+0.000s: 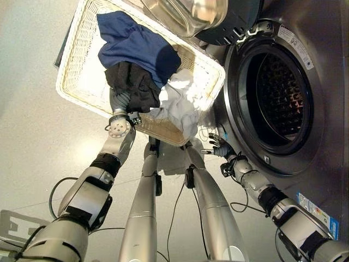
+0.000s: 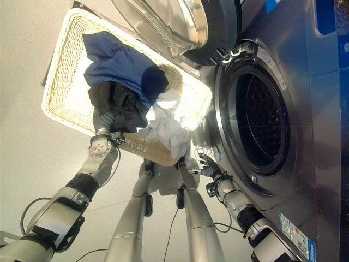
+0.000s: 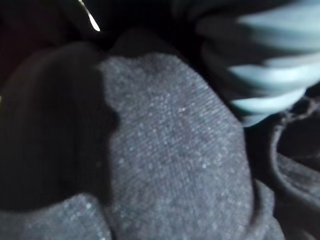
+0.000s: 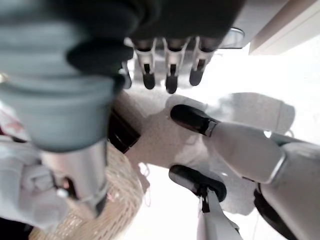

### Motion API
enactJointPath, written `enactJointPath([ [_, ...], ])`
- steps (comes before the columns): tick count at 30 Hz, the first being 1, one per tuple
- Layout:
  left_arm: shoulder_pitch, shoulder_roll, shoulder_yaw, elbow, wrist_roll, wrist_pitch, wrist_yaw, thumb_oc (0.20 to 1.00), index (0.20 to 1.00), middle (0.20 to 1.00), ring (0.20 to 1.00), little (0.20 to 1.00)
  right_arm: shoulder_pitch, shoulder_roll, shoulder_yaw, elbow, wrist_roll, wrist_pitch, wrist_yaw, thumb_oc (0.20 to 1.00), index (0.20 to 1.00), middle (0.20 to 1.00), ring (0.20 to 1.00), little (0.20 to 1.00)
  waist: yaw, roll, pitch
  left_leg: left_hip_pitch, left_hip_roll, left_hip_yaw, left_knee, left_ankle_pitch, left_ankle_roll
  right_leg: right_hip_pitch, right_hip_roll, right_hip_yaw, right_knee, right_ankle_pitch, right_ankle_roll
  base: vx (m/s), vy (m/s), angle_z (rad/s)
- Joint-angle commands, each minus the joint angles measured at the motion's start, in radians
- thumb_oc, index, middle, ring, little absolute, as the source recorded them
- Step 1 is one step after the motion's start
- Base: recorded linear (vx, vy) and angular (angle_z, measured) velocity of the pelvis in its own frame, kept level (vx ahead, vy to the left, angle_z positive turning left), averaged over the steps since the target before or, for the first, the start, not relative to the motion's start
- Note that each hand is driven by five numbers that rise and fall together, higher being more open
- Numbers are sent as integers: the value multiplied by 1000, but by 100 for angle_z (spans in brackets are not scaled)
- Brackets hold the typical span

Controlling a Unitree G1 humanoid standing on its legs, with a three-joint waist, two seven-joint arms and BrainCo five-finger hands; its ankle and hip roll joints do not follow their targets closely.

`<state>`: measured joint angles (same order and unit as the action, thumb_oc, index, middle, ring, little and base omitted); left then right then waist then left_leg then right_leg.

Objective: Put the clothes into the washing machine.

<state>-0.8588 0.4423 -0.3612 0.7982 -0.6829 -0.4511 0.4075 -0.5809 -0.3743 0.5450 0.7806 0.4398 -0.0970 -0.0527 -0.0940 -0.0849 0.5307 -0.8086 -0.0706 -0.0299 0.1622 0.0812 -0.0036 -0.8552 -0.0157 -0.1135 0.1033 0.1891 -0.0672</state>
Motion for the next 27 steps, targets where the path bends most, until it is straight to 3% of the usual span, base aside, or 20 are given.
enactJointPath([
  [1, 12, 13, 53, -134, -17, -100, -74, 200, 200, 200, 200, 200, 94, -18, -45, -112, 23, -73, -30, 1000, 1000, 1000, 1000, 1000, 22, 16, -11, 2, 20, 52, -19, 31, -50, 21, -13, 17, -2, -15, 142, 0, 0, 0],
  [5, 45, 7, 54, -172, -24, -100, -121, 200, 200, 200, 200, 200, 115, -20, -59, -179, 25, -124, -69, 1000, 1000, 1000, 1000, 1000, 22, 14, -11, 5, 18, 51, -18, 27, -50, 25, -15, 13, -5, -13, 144, 0, 0, 0],
  [8, 153, -21, 70, -267, -26, -131, -202, 200, 200, 200, 200, 200, 175, -21, -132, -372, -30, -218, -196, 1000, 1000, 1000, 1000, 1000, 21, 17, -11, 26, 17, 58, -34, 24, -44, 45, -15, 10, -7, -18, 150, 0, 0, 0],
  [11, 220, -45, 81, -335, -31, -156, -241, 200, 200, 200, 200, 200, 210, -9, -178, -470, -75, -251, -263, 1000, 1000, 1000, 1000, 1000, 24, 25, -11, 35, 16, 59, -36, 22, -38, 53, -16, 8, 8, -30, 151, -4, 24, -1],
  [18, 385, -111, 92, -553, -40, -180, -375, 200, 200, 200, 200, 200, 256, -3, -270, -749, -381, -314, -415, 1000, 1000, 1000, 1000, 1000, 37, 65, -11, 56, 11, 52, -18, 14, -17, 66, -20, 4, 84, -79, 154, 1, 42, 1],
  [22, 407, -113, 85, -586, -30, -163, -410, 200, 200, 200, 200, 200, 234, -16, -272, -813, -446, -296, -390, 1000, 1000, 1000, 1000, 1000, 43, 76, -11, 67, 10, 50, -15, 12, -14, 71, -21, 2, 101, -89, 155, 4, 19, 1],
  [25, 412, -107, 76, -600, -2, -141, -428, 200, 200, 200, 200, 200, 201, -36, -253, -854, -484, -248, -290, 1000, 1000, 1000, 1000, 1000, 50, 83, -11, 77, 9, 47, -14, 11, -11, 78, -24, -1, 112, -97, 157, 1, 12, 1],
  [26, 403, -93, 70, -610, 12, -118, -434, 200, 200, 200, 200, 200, 175, -55, -229, -873, -473, -192, -195, 1000, 1000, 1000, 1000, 1000, 54, 86, -11, 79, 7, 45, -16, 14, -10, 79, -25, -2, 113, -97, 157, 0, 0, 0],
  [27, 403, -93, 70, -610, 12, -118, -434, 200, 200, 200, 200, 200, 175, -55, -229, -873, -473, -192, -195, 1000, 1000, 1000, 1000, 1000, 54, 86, -11, 79, 7, 45, -16, 14, -10, 79, -25, -2, 113, -97, 157, -7, 14, 5],
])
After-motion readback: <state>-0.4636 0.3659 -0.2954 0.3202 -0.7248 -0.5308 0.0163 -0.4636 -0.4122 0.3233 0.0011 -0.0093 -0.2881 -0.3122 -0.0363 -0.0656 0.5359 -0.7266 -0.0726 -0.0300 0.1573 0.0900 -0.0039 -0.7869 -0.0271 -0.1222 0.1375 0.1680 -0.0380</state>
